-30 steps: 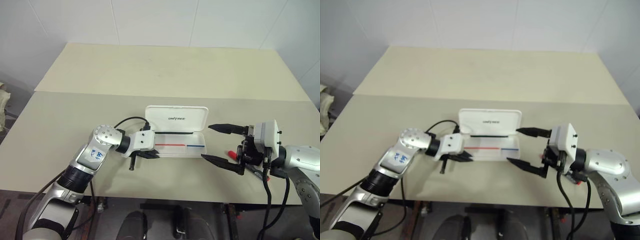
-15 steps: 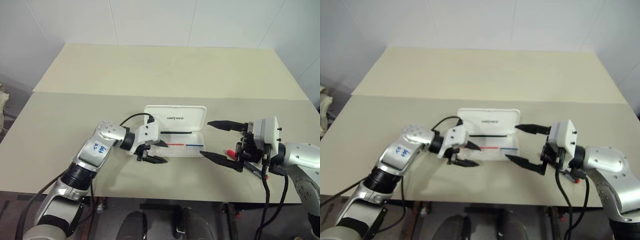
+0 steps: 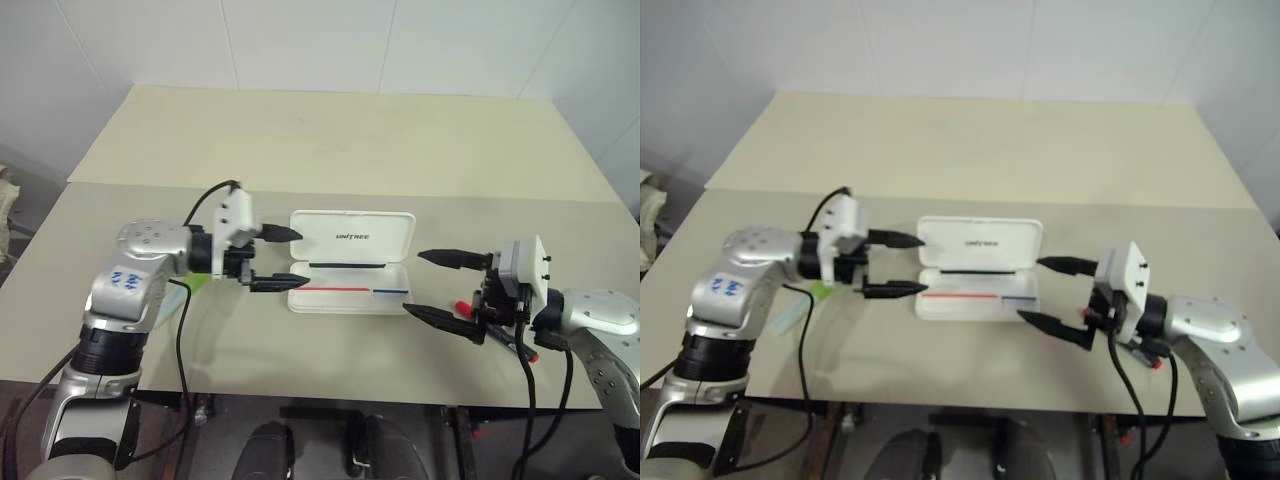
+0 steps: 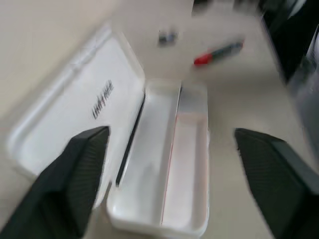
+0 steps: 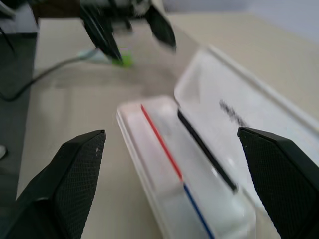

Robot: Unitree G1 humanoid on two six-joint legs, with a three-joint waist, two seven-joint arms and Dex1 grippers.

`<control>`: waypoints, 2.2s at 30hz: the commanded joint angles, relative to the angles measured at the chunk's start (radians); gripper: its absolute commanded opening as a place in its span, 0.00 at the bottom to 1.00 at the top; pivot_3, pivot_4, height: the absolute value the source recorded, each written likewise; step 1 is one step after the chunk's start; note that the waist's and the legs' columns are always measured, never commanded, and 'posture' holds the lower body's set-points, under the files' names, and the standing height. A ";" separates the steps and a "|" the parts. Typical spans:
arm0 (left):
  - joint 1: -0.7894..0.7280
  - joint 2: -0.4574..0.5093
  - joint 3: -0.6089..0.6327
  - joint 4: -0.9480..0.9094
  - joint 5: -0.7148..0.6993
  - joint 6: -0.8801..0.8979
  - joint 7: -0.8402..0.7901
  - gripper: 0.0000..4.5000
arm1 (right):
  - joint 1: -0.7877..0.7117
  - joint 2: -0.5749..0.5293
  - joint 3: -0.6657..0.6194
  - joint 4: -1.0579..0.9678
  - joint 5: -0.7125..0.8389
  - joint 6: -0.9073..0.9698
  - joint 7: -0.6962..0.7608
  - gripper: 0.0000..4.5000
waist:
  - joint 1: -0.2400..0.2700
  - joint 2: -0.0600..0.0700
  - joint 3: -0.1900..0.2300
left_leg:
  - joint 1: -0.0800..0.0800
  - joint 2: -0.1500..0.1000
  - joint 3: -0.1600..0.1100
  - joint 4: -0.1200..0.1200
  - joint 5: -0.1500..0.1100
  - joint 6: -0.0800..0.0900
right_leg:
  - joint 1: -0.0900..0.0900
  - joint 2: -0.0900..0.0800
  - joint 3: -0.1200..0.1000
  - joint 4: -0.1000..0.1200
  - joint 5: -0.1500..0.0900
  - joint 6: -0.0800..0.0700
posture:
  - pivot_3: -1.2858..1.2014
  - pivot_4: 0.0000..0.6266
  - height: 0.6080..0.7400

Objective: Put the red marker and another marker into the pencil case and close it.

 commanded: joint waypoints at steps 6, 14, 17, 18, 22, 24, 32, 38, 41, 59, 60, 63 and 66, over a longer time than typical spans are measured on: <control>0.095 0.109 0.090 0.022 -0.114 -0.097 -0.152 1.00 | 0.150 -0.029 -0.137 0.012 -0.002 0.003 0.013 1.00 | 0.002 0.000 0.000 | 0.001 0.000 0.000 0.000 0.000 -0.001 | 0.000 0.000 0.000 0.001 0.000 0.000 | 0.52 0.24 1.00; 0.072 0.141 0.028 0.191 -0.041 -0.286 -0.263 1.00 | 0.275 -0.065 -0.232 0.121 -0.044 -0.047 0.095 1.00 | 0.002 0.000 0.000 | 0.002 0.000 0.001 0.000 0.000 -0.001 | 0.000 0.000 0.001 0.001 0.000 -0.001 | 0.52 0.24 1.00; 0.060 0.130 0.025 0.207 -0.047 -0.303 -0.254 1.00 | 0.286 -0.077 -0.243 0.182 -0.066 -0.080 0.123 1.00 | 0.001 0.000 0.000 | 0.002 0.000 0.001 -0.001 0.000 0.000 | 0.000 0.000 0.001 0.000 0.000 -0.001 | 0.52 0.24 1.00; 0.057 0.128 0.022 0.210 -0.047 -0.307 -0.251 1.00 | 0.285 -0.080 -0.244 0.202 -0.071 -0.087 0.129 1.00 | 0.001 0.000 0.000 | 0.002 0.001 0.001 -0.001 0.000 0.000 | 0.000 0.001 0.001 0.000 0.000 -0.001 | 0.52 0.24 1.00; 0.043 0.114 0.017 0.195 -0.065 -0.299 -0.243 1.00 | 0.261 -0.089 -0.228 0.313 -0.114 -0.138 0.156 1.00 | 0.001 0.000 0.000 | 0.002 0.000 0.002 0.000 0.000 0.000 | 0.000 0.000 0.001 0.001 0.000 0.000 | 0.52 0.24 1.00; 0.035 0.113 0.013 0.186 -0.070 -0.290 -0.241 1.00 | 0.246 -0.087 -0.209 0.370 -0.132 -0.152 0.166 1.00 | 0.000 0.000 0.000 | 0.002 0.000 0.002 0.000 0.000 0.000 | 0.000 0.001 0.001 0.001 0.000 0.000 | 0.52 0.24 1.00; -0.005 0.104 0.001 0.184 -0.071 -0.289 -0.236 1.00 | 0.141 -0.043 -0.105 0.510 -0.189 -0.191 0.165 1.00 | -0.001 0.000 0.000 | 0.003 0.000 0.003 0.000 0.000 -0.001 | 0.000 0.001 0.002 0.002 0.000 0.000 | 0.52 0.24 1.00; -0.008 0.115 0.014 0.181 -0.070 -0.293 -0.232 1.00 | 0.138 -0.021 -0.070 0.563 -0.210 -0.206 0.175 0.90 | -0.001 0.000 0.000 | 0.004 0.000 0.004 0.000 0.000 -0.001 | 0.000 0.001 0.002 0.002 0.000 0.000 | 0.52 0.24 1.00; 0.003 0.127 0.023 0.181 -0.067 -0.301 -0.232 1.00 | 0.163 -0.022 -0.065 0.556 -0.208 -0.213 0.186 0.69 | 0.000 0.000 0.000 | 0.004 0.000 0.003 0.000 0.000 -0.001 | 0.001 0.001 0.002 0.002 0.000 0.000 | 0.52 0.24 1.00; 0.038 0.161 0.042 0.253 -0.040 -0.399 -0.220 1.00 | -0.046 -0.001 -0.027 0.438 -0.144 -0.186 0.197 0.14 | -0.017 0.003 0.002 | 0.005 0.001 0.005 0.000 0.002 -0.003 | 0.000 0.001 0.004 0.004 0.002 -0.002 | 0.52 0.24 1.00; 0.039 0.163 0.043 0.256 -0.040 -0.404 -0.218 1.00 | -0.066 0.002 -0.016 0.419 -0.136 -0.172 0.198 0.14 | -0.016 0.003 0.002 | 0.005 0.002 0.004 0.000 0.002 -0.003 | 0.000 0.001 0.003 0.004 0.002 -0.002 | 0.52 0.24 1.00; 0.054 0.166 0.060 0.252 -0.044 -0.415 -0.198 1.00 | -0.214 0.054 0.109 0.302 -0.116 -0.097 0.194 0.14 | -0.025 0.003 0.002 | 0.004 0.001 0.005 -0.001 0.002 -0.003 | -0.001 0.001 0.003 0.004 0.002 -0.002 | 0.52 0.24 1.00; 0.064 0.166 0.066 0.244 -0.048 -0.415 -0.183 1.00 | -0.325 0.117 0.219 0.283 -0.139 -0.080 0.206 0.14 | -0.026 0.003 0.002 | 0.004 0.002 0.005 -0.001 0.002 -0.004 | -0.003 0.001 0.004 0.006 0.002 -0.002 | 0.52 0.24 1.00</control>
